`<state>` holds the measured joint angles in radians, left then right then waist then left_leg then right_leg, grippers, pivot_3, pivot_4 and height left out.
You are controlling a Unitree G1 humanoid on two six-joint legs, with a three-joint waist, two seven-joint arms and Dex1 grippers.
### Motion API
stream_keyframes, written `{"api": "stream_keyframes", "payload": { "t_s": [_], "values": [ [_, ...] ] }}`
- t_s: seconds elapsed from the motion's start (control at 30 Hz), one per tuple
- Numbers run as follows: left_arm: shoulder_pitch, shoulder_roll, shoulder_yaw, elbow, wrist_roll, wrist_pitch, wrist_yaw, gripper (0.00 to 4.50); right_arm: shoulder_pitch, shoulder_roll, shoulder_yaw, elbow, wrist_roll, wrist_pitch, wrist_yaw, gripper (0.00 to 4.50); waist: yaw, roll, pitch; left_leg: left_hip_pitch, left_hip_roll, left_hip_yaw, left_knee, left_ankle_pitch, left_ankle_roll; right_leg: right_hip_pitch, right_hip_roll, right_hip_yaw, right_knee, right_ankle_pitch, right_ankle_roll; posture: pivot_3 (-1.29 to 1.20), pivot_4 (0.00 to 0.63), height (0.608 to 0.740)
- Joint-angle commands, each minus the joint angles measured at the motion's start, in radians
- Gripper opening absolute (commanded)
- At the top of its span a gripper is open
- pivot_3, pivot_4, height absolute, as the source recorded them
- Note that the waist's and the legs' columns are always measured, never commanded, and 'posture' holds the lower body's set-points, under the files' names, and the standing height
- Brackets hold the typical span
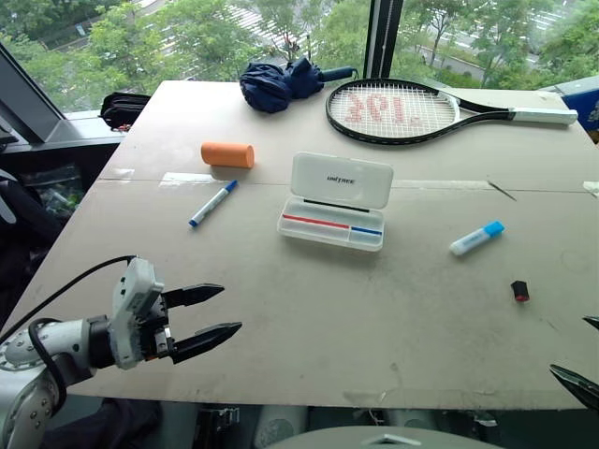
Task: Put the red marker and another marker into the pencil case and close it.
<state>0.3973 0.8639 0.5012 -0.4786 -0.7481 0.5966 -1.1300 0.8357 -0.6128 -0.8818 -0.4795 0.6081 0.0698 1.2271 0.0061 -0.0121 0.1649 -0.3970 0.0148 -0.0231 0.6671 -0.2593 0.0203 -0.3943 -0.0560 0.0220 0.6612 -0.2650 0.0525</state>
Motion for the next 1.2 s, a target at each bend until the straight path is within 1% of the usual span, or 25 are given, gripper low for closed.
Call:
{"api": "stream_keyframes", "payload": {
  "t_s": [0.03,0.13,0.2,0.33,0.37,0.43,0.5,0.57,0.63,0.7,0.73,0.77,0.83,0.87,0.9,1.0,1.07,1.1,1.13,1.17,1.2],
  "values": [
    [-0.025,0.018,0.016,0.012,-0.006,-0.001,-0.001,4.45,-0.007,0.010,0.007,-0.004,0.007,-0.017,-0.009,4.50,0.003,0.000,0.000,0.000,0.000,0.000,0.000,0.000,0.000,0.000,0.000,0.000,0.000,0.000,0.000,0.00,0.150,0.732],
    [-0.115,0.013,-0.033,0.012,-0.013,0.011,0.040,4.45,-0.054,0.019,0.081,-0.071,0.019,0.011,-0.074,4.50,0.008,0.000,0.000,0.000,0.000,0.000,0.001,0.000,0.000,0.000,0.001,0.000,0.000,0.000,0.000,0.00,0.150,0.732],
    [-0.145,0.012,-0.051,0.014,-0.010,0.022,0.056,4.45,-0.069,0.019,0.098,-0.097,0.026,0.023,-0.098,4.50,0.008,0.002,-0.001,0.000,0.001,0.001,0.001,0.000,0.000,0.000,0.001,-0.001,0.000,0.000,0.000,0.00,0.150,0.732],
    [-0.221,0.004,-0.112,0.012,0.036,0.005,0.109,4.45,-0.103,0.006,0.152,-0.179,0.050,0.064,-0.147,4.50,0.008,0.002,-0.002,0.000,0.000,0.002,0.001,0.000,0.001,0.000,0.004,-0.001,0.000,0.000,0.000,0.00,0.150,0.732],
    [-0.256,0.006,-0.144,0.013,0.053,0.003,0.123,4.45,-0.113,-0.002,0.172,-0.206,0.064,0.080,-0.157,4.50,0.008,0.003,-0.002,0.000,0.000,0.002,0.001,0.000,0.001,0.000,0.004,-0.001,0.000,0.000,0.000,0.00,0.150,0.732],
    [-0.342,0.036,-0.234,0.020,0.136,0.026,0.181,4.45,-0.135,-0.021,0.211,-0.257,0.086,0.114,-0.179,4.50,0.009,0.002,-0.002,0.000,0.000,0.001,0.001,0.000,0.001,0.000,0.004,-0.001,0.000,0.000,0.000,0.00,0.150,0.732],
    [-0.477,0.056,-0.357,0.072,0.189,0.015,0.133,4.45,-0.167,-0.042,0.259,-0.302,0.099,0.142,-0.204,4.50,0.010,0.002,-0.002,0.000,-0.001,0.000,0.002,0.000,0.001,0.000,0.005,-0.002,0.001,0.000,0.000,0.00,0.150,0.732],
    [-0.597,0.042,-0.447,0.145,0.237,-0.004,0.109,4.45,-0.191,-0.057,0.293,-0.328,0.105,0.162,-0.224,4.50,0.011,0.002,-0.002,0.000,-0.003,0.000,0.002,0.000,0.001,0.001,0.006,-0.003,0.001,0.000,0.001,0.00,0.150,0.732],
    [-0.695,0.022,-0.519,0.225,0.277,-0.014,0.086,4.45,-0.213,-0.064,0.318,-0.343,0.101,0.175,-0.244,4.50,0.007,0.001,-0.002,-0.001,-0.005,0.000,0.002,0.000,0.001,0.001,0.006,-0.002,0.001,0.002,0.004,0.00,0.150,0.732],
    [-0.813,-0.013,-0.613,0.348,0.350,-0.080,0.033,4.45,-0.228,-0.065,0.348,-0.362,0.095,0.185,-0.263,4.50,0.006,0.001,-0.002,0.000,-0.005,0.000,0.002,0.000,0.001,0.000,0.006,-0.002,0.001,0.003,0.005,0.00,0.150,0.732],
    [-0.881,-0.036,-0.665,0.426,0.395,-0.127,-0.003,4.07,-0.228,-0.063,0.360,-0.372,0.090,0.186,-0.271,4.50,0.006,0.001,-0.002,-0.001,-0.006,-0.001,0.002,0.000,0.001,0.000,0.007,-0.003,0.001,0.002,0.005,0.00,0.150,0.732],
    [-0.938,-0.062,-0.703,0.497,0.429,-0.162,-0.029,3.95,-0.226,-0.061,0.368,-0.379,0.085,0.185,-0.276,4.50,0.010,0.001,-0.001,-0.001,-0.007,-0.001,0.002,0.000,0.001,0.000,0.007,-0.003,0.001,0.002,0.005,0.00,0.150,0.732],
    [-1.023,-0.102,-0.758,0.624,0.487,-0.233,-0.075,3.31,-0.222,-0.057,0.377,-0.392,0.079,0.185,-0.287,4.50,0.008,0.000,-0.001,-0.003,-0.008,-0.001,0.002,0.000,0.001,0.000,0.007,-0.006,0.002,0.002,0.005,0.00,0.150,0.732],
    [-1.053,-0.117,-0.776,0.678,0.513,-0.269,-0.092,2.76,-0.220,-0.055,0.379,-0.397,0.077,0.184,-0.292,4.50,0.008,0.000,-0.001,-0.003,-0.008,-0.002,0.002,0.000,0.001,0.000,0.007,-0.006,0.002,0.002,0.005,0.00,0.150,0.732],
    [-1.081,-0.133,-0.792,0.730,0.536,-0.308,-0.107,2.44,-0.217,-0.053,0.381,-0.402,0.074,0.182,-0.298,4.50,0.006,0.000,-0.001,-0.003,-0.008,-0.002,0.002,0.000,0.001,0.000,0.007,-0.006,0.002,0.003,0.005,0.00,0.150,0.732],
    [-1.182,-0.199,-0.842,0.916,0.616,-0.416,-0.139,2.44,-0.191,-0.034,0.379,-0.425,0.058,0.169,-0.319,4.50,0.004,0.000,-0.001,-0.003,-0.008,-0.003,0.002,0.000,0.001,0.000,0.007,-0.005,0.002,0.002,0.005,0.00,0.150,0.732],
    [-1.225,-0.227,-0.864,1.004,0.657,-0.465,-0.161,2.44,-0.177,-0.022,0.377,-0.435,0.050,0.162,-0.331,4.50,0.006,-0.001,-0.001,-0.003,-0.008,-0.003,0.002,0.000,0.001,0.000,0.007,-0.006,0.002,0.002,0.005,0.00,0.150,0.732],
    [-1.244,-0.239,-0.878,1.048,0.680,-0.498,-0.175,2.07,-0.165,-0.015,0.374,-0.442,0.045,0.157,-0.335,4.50,0.005,-0.001,-0.001,-0.003,-0.008,-0.003,0.002,0.000,0.001,0.000,0.008,-0.006,0.002,0.002,0.005,0.00,0.150,0.732],
    [-1.259,-0.247,-0.891,1.086,0.703,-0.531,-0.188,1.90,-0.153,-0.007,0.372,-0.448,0.041,0.153,-0.338,4.50,0.004,-0.001,-0.001,-0.003,-0.008,-0.003,0.002,0.000,0.001,0.000,0.007,-0.006,0.002,0.002,0.005,0.00,0.150,0.732],
    [-1.270,-0.256,-0.901,1.118,0.720,-0.560,-0.204,1.56,-0.140,0.002,0.368,-0.453,0.035,0.147,-0.342,4.50,0.005,-0.001,-0.001,-0.003,-0.008,-0.003,0.002,0.000,0.001,0.000,0.007,-0.006,0.002,0.002,0.005,0.00,0.150,0.732],
    [-1.278,-0.264,-0.904,1.144,0.728,-0.583,-0.221,1.06,-0.128,0.010,0.366,-0.456,0.029,0.141,-0.344,4.50,0.005,-0.001,-0.001,-0.003,-0.008,-0.003,0.002,0.000,0.001,0.000,0.007,-0.006,0.002,0.002,0.005,0.00,0.150,0.732]
  ]
}}
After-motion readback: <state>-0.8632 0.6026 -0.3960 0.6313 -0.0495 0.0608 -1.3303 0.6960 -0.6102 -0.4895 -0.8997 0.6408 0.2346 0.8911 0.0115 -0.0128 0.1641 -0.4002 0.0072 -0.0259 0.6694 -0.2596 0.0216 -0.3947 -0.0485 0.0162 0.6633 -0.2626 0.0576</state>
